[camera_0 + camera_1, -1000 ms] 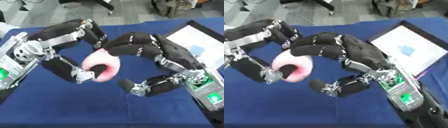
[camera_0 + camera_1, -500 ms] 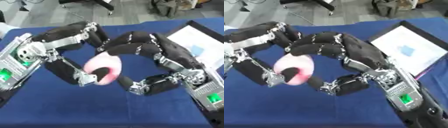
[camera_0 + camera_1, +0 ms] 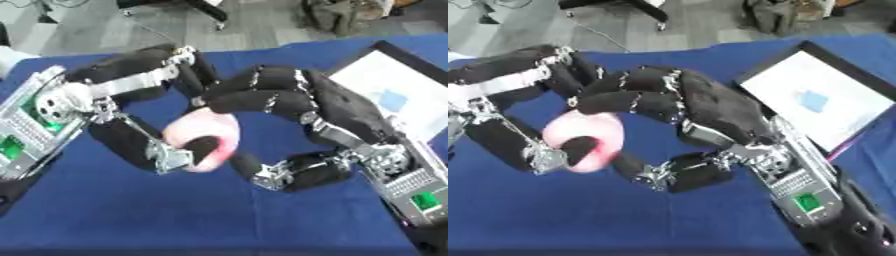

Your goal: Pick up the objects with one hand, pass them to the other hand, and then place them into the box on the other side of the table.

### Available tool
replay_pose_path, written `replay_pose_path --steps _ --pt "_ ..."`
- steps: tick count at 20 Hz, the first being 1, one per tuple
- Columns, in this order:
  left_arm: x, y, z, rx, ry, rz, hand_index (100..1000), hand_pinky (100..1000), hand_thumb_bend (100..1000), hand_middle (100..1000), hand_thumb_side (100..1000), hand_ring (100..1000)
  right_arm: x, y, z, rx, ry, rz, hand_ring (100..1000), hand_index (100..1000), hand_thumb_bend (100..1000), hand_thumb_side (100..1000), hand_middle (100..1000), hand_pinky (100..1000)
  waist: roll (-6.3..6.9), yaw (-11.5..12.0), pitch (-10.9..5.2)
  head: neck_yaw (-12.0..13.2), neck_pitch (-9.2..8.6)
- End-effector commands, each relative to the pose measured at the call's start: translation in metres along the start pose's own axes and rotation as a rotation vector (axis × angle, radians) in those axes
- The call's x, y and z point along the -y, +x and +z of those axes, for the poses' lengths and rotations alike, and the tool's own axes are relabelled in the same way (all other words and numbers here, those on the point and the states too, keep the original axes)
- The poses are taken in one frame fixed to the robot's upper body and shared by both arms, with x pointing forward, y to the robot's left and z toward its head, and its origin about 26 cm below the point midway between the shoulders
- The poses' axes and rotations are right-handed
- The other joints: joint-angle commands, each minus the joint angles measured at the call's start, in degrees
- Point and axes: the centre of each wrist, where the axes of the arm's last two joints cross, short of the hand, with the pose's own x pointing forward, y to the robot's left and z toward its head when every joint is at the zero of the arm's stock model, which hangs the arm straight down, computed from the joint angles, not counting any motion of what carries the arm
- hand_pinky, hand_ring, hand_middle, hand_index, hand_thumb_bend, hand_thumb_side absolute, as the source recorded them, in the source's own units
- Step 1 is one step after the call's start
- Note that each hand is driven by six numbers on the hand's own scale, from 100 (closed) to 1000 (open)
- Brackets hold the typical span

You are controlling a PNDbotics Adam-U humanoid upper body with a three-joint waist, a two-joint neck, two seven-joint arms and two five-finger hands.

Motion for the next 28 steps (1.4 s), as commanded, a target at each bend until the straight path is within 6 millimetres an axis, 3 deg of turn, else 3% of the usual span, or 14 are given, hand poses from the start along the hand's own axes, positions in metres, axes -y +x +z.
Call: replay_pose_path --steps 1,17,28 --pt "-0.012 0.0081 -0.0021 0.034 0.019 -0.036 376 721 100 361 265 440 0.0013 -0.0001 0.0005 -0.012 0.017 0.018 756 886 152 100 803 759 -0.09 0.1 -0.98 -0.12 -0.14" --pt "-0.0127 0.0084 -0.0025 0.048 0.03 0.0 376 724 100 361 267 440 -0.0054 -0.0038 0.0084 -0.039 0.027 0.029 747 878 153 100 792 744 0.05 0.24 -0.98 -0.56 -0.14" --pt "-0.0115 0.0098 -0.0086 0.078 0.008 0.028 376 725 100 361 267 441 -0.0068 -0.0058 0.0062 -0.057 -0.01 0.085 678 830 146 100 724 682 0.16 0.45 -1.04 -0.78 -0.14"
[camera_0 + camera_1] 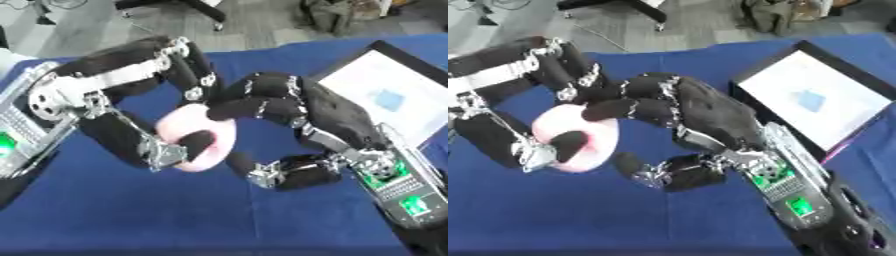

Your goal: Pick up the objects with one hand, pass them to the other hand, and then place them into the box on the other side of the table.

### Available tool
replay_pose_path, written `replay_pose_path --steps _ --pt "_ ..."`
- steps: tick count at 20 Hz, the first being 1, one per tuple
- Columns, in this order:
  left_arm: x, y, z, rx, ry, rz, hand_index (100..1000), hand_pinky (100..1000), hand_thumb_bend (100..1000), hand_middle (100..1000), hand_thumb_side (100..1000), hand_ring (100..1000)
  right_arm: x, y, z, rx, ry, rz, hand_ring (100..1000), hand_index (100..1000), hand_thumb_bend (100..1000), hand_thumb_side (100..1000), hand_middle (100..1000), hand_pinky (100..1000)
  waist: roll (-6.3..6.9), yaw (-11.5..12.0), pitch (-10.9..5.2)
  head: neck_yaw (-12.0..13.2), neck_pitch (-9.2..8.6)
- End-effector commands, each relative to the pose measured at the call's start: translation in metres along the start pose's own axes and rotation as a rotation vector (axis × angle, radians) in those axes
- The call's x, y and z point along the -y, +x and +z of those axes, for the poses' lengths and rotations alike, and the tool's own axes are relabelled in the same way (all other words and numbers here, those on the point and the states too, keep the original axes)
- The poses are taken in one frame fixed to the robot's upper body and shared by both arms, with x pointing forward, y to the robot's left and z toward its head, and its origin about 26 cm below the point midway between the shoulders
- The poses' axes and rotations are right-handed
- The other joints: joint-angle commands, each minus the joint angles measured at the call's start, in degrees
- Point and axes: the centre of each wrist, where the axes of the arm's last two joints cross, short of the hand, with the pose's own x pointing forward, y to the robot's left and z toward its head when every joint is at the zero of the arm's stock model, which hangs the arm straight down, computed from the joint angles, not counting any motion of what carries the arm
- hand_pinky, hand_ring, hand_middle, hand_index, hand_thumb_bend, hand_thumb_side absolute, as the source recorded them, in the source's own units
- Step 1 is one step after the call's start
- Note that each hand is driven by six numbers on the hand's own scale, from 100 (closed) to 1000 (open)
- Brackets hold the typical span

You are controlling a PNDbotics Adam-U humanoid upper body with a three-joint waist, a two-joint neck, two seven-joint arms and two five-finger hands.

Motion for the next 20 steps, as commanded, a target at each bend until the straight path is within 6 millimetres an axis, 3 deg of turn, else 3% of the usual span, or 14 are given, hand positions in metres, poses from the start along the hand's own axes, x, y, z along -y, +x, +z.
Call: replay_pose_path --steps 1,6,9,14,20 --pt "-0.0078 0.0082 -0.0054 0.037 -0.008 -0.02 376 725 100 361 266 441 0.0027 -0.0023 -0.0011 -0.003 -0.001 0.036 661 819 137 100 704 667 0.0 0.13 -0.95 -0.09 -0.14" --pt "-0.0072 0.0089 -0.0087 0.05 -0.021 -0.008 377 725 100 362 265 442 0.0015 -0.0034 -0.0014 -0.018 -0.035 0.061 606 760 100 100 623 619 0.14 0.19 -1.0 -0.21 -0.14" --pt "-0.0069 0.009 -0.0096 0.053 -0.028 -0.006 378 725 100 363 264 443 0.0005 -0.0035 -0.0015 -0.025 -0.078 0.058 570 591 100 100 574 605 0.2 0.17 -1.0 -0.21 -0.14" --pt "-0.0065 0.0089 -0.0096 0.045 -0.038 -0.01 385 727 100 370 260 450 -0.0013 -0.0028 -0.0019 -0.016 -0.15 0.018 568 409 100 100 569 608 0.22 0.06 -0.98 -0.21 -0.14" --pt "-0.0083 0.0084 -0.0052 0.008 -0.047 -0.047 507 747 100 476 250 514 -0.0031 -0.0043 -0.0002 -0.009 -0.159 -0.005 572 353 100 100 562 609 0.23 -0.08 -0.96 -0.31 -0.14"
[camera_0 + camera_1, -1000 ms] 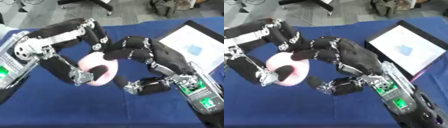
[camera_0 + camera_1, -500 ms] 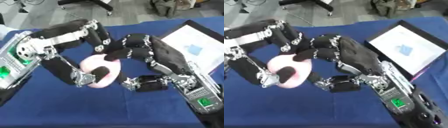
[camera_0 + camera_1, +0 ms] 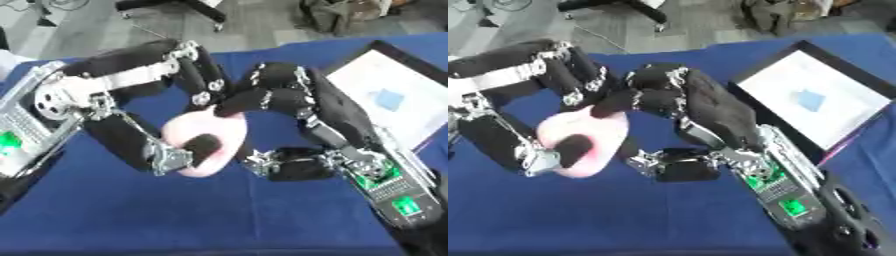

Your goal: Pick up the objects with one hand, pass them to the other hand, and then place them into the box on the other side of the table.

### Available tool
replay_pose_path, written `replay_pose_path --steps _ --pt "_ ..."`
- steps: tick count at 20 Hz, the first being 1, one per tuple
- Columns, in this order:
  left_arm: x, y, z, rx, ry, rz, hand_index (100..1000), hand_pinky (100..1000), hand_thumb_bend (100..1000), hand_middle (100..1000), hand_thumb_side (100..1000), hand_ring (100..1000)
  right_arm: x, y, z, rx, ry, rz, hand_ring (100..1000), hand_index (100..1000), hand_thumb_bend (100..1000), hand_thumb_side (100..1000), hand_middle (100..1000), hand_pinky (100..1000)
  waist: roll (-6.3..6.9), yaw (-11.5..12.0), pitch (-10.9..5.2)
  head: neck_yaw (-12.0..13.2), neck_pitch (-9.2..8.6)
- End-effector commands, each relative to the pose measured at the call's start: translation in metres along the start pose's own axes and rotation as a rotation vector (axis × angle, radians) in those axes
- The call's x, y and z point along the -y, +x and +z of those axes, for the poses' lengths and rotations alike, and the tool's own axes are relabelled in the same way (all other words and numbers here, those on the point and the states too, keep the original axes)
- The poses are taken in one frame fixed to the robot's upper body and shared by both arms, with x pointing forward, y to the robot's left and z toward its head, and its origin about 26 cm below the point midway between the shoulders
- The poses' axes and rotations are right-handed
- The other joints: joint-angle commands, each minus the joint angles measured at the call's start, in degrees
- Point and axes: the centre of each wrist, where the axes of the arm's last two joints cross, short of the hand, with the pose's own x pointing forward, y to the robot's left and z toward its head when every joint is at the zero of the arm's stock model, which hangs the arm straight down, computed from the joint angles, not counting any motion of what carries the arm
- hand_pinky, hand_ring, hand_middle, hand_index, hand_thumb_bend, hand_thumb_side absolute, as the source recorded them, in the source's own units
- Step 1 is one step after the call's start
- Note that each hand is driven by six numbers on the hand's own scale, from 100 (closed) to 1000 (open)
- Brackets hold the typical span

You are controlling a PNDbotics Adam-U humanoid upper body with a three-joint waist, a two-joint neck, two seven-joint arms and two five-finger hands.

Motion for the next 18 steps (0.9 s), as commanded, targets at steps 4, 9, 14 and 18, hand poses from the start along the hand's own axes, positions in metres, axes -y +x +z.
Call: replay_pose_path --steps 4,9,14,18 --pt "-0.01 0.006 0.006 -0.042 -0.004 -0.075 578 765 100 531 246 561 0.004 -0.003 0.0 0.003 -0.011 0.002 573 344 100 100 561 610 -0.14 -0.08 -0.79 -0.31 -0.14" --pt "-0.013 0.006 0.01 -0.077 0.018 -0.086 625 773 100 557 303 582 0.004 -0.003 0.001 0.006 -0.011 0.002 573 338 100 100 560 610 -0.23 -0.09 -0.79 -0.41 -0.14" --pt "-0.014 0.006 0.012 -0.091 0.04 -0.081 639 776 100 568 415 590 0.004 -0.004 0.002 -0.001 -0.015 0.0 573 330 100 100 553 611 -0.28 -0.13 -0.79 -0.49 -0.14" --pt "-0.015 0.006 0.014 -0.1 0.05 -0.074 657 782 100 584 496 601 0.004 -0.006 0.004 -0.011 -0.022 -0.002 573 327 100 100 553 611 -0.27 -0.16 -0.77 -0.53 -0.14"
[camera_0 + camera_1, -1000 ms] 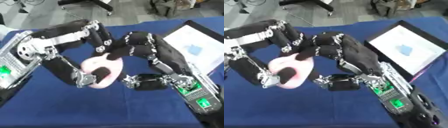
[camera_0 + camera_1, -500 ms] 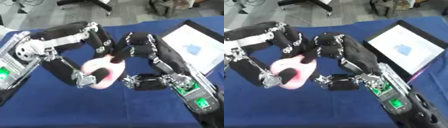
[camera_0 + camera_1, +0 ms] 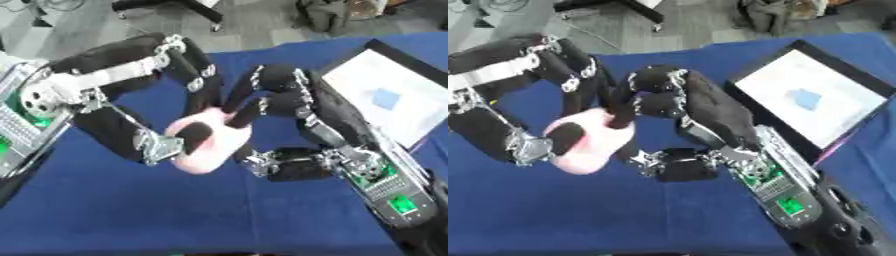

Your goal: Pick up the objects with one hand, pass them to the other hand, and then place them into the box on the other side of the table.

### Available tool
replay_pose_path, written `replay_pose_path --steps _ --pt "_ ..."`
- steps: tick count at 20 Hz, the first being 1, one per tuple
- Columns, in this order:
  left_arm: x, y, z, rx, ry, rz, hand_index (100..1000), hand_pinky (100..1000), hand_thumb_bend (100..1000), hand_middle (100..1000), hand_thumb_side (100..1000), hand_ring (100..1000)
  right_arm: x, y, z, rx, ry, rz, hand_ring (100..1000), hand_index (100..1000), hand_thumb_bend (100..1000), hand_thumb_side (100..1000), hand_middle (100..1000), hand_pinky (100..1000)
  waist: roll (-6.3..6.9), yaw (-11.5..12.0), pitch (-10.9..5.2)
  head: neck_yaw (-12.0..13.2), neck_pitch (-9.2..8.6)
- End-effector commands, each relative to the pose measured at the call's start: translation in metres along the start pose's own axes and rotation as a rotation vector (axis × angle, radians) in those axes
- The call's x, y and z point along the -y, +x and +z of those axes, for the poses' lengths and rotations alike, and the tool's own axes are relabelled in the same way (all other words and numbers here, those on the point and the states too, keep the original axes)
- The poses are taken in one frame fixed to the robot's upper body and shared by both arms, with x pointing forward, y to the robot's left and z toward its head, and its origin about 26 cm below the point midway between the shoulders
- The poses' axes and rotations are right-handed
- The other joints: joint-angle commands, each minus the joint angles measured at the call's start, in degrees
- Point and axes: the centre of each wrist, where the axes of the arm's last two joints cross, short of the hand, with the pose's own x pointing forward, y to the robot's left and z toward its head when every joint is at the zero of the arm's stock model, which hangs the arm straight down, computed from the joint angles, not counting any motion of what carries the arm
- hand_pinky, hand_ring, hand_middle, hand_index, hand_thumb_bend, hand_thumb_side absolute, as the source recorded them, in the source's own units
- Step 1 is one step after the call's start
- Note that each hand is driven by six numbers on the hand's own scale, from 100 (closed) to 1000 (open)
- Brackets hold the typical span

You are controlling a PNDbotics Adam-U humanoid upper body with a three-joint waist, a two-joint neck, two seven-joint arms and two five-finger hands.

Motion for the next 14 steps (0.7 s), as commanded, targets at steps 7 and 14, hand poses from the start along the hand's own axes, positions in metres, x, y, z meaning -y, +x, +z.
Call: replay_pose_path --steps 7,14 --pt "-0.014 0.004 0.014 -0.026 0.044 -0.035 719 805 100 638 644 649 0.007 -0.007 0.009 -0.066 -0.048 0.027 575 328 100 100 552 612 -0.11 -0.13 -0.71 -0.28 -0.14" --pt "-0.018 0.0 0.034 -0.105 0.167 -0.068 734 811 100 670 632 676 0.017 -0.008 0.017 -0.11 -0.101 0.066 576 328 100 100 552 613 -0.18 -0.15 -0.57 -0.81 -0.14"
